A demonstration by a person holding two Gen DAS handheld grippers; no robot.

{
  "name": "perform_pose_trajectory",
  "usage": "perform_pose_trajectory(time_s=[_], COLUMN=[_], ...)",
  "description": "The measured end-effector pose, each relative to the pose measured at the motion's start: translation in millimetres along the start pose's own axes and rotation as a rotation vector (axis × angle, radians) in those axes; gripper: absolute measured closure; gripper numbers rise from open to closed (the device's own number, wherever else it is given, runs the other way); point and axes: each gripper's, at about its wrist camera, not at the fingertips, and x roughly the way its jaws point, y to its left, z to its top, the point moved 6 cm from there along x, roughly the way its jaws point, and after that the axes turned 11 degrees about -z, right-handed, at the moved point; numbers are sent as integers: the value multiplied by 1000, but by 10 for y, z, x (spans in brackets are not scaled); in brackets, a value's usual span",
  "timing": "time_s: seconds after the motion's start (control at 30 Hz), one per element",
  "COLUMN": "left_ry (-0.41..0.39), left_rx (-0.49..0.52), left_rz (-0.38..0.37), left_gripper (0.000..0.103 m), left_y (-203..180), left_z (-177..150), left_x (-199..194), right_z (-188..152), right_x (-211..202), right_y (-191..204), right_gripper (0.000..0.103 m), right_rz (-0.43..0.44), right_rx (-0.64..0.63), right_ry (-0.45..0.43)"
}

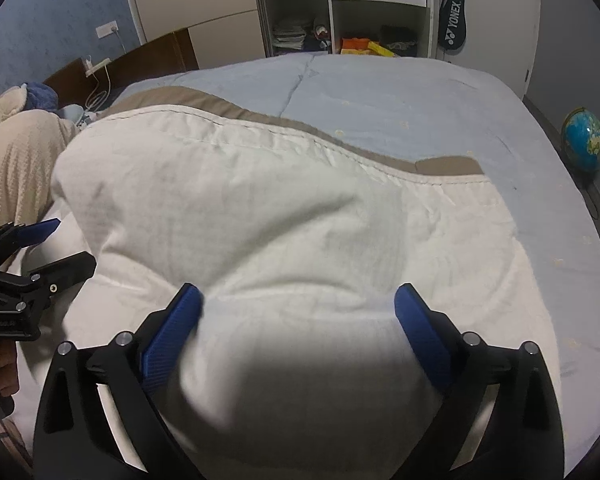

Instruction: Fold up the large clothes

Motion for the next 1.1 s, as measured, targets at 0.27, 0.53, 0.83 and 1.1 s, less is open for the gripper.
perform_pose_trajectory(time_s=[0.27,0.53,0.83,1.1], left_ry=[6,-7,-17,-12], left_rx=[33,37,41,41], left_rz=[33,38,39,41], left_gripper=[6,6,6,5], left_y=[48,51,37,92], left_z=[-94,-164,-114,-85], left_x=[225,382,495,519], right_z=[-79,-190,-236,-214], right_x=[299,488,592,641], right_y=[54,91,82,69], right_gripper=[7,7,7,6], right_rz=[-38,-44,-29,-20], right_rx=[-28,-32,-24,-21], right_ry=[0,-33,-30,-24])
